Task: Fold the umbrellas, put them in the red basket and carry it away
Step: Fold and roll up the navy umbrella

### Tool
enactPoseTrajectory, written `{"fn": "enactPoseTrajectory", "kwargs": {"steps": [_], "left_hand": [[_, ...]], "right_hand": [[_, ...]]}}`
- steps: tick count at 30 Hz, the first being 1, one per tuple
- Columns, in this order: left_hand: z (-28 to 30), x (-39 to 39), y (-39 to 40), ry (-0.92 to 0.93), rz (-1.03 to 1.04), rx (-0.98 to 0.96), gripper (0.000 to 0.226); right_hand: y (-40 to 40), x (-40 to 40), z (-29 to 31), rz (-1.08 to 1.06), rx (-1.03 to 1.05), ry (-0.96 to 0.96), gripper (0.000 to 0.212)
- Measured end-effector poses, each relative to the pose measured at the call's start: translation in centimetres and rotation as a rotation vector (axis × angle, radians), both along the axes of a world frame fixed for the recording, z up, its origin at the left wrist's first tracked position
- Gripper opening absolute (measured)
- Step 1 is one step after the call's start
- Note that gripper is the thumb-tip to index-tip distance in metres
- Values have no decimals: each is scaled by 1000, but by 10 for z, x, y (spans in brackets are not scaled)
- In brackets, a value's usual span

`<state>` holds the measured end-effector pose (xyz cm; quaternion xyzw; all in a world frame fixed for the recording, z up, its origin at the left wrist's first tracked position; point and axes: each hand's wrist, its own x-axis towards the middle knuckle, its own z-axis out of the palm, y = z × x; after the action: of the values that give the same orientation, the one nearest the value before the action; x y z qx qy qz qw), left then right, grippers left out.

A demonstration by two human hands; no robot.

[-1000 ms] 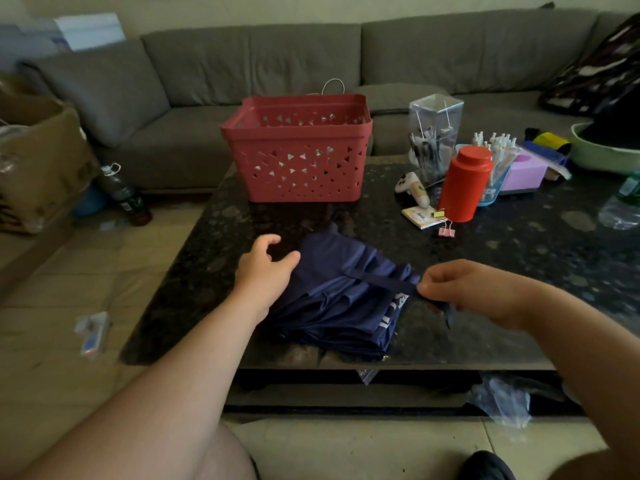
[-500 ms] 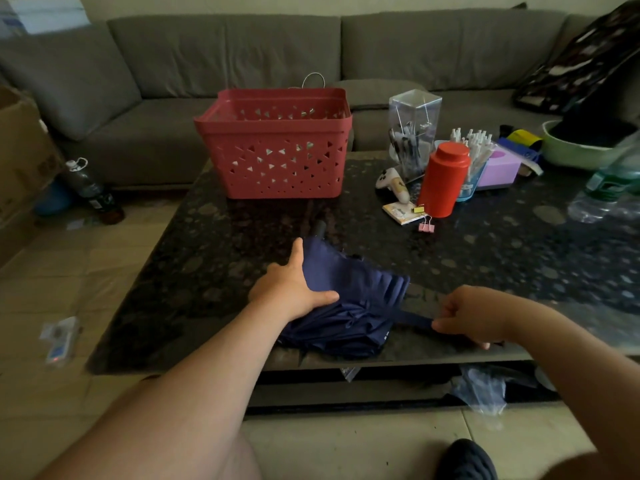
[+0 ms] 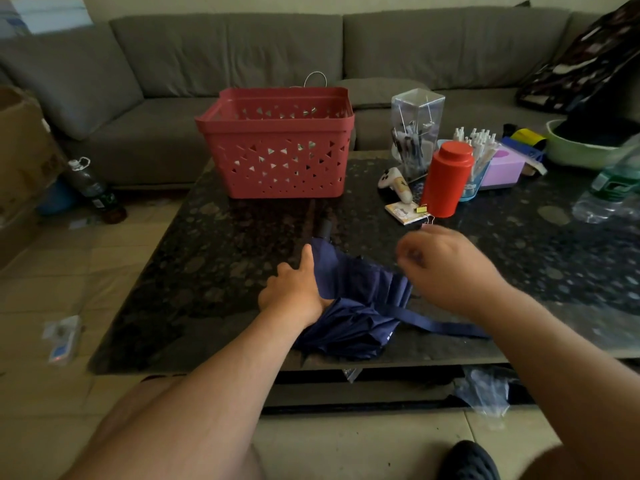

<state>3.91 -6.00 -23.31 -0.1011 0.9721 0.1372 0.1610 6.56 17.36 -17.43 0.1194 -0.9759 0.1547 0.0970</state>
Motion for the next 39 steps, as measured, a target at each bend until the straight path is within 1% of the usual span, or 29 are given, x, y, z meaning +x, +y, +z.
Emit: {"fn": "enactPoseTrajectory", "kwargs": {"steps": [1,2,3,4,5,7,10,11,14,16,18,20,21,23,25,27,29,31,32,33,34,35,36,37,38,39], "left_hand": [[0,2,2,10,-6,-14,111],[-1,3,4,23,-10,-24,110],[-2,4,5,39,-9,-32,109],[-3,4,5,54,-3,-36,108],[-4,5,5,68,7,-37,107],[-5,7,5,78,29,-29,110],[-4,14,2,73,24,-27,125],[-5,16,0,66,17,-31,128],[-8,17,-2,55,4,-49,133],[-9,12,-1,51,-3,-35,135],[-6,8,0,39,-8,16,134],[-4,5,0,40,-16,72,133],[-4,3,-1,41,-15,108,134],[-4,0,-5,35,11,200,137],[-3,-3,-8,40,50,301,141],[0,-4,-10,78,73,403,140],[6,-1,-9,163,63,475,135],[14,6,-8,305,10,515,130],[17,10,-7,390,-28,520,125],[20,14,-7,482,-69,517,120],[22,17,-6,566,-103,512,116],[25,21,-5,643,-128,513,114],[28,25,-4,712,-143,525,112],[30,27,-3,770,-155,541,112],[33,30,-2,809,-162,561,111],[34,31,-1,831,-169,586,111]], "right_hand": [[-18,1,5,45,-100,23,15],[-37,1,9,70,-185,-27,18],[-54,0,11,90,-244,-119,21],[-66,-2,7,120,-257,-216,22],[-74,-7,-1,163,-227,-300,21],[-78,-19,-20,235,-82,-463,22],[-73,-30,-36,316,325,-580,41],[-72,-31,-40,329,407,-585,43],[-73,-28,-46,330,470,-580,45],[-76,-22,-46,303,447,-603,50],[-80,-14,-42,279,400,-647,59],[-82,-9,-37,266,349,-644,62],[-81,-9,-37,257,324,-627,60],[-79,-6,-36,220,290,-569,48],[-76,-2,-33,138,282,-441,35],[-72,0,-31,44,271,-311,32],[-68,-3,-31,41,145,-238,29],[-67,-5,-29,77,-57,-231,28],[-67,-6,-28,57,-180,-268,32],[-68,-7,-26,27,-324,-333,44],[-70,-5,-22,5,-474,-418,63],[-73,-5,-21,6,-641,-466,82],[-76,-5,-21,0,-789,-488,95],[-78,-6,-21,-1,-914,-497,100],[-79,-5,-19,13,-1014,-497,95],[-81,-2,-14,28,-1108,-487,86]]}}
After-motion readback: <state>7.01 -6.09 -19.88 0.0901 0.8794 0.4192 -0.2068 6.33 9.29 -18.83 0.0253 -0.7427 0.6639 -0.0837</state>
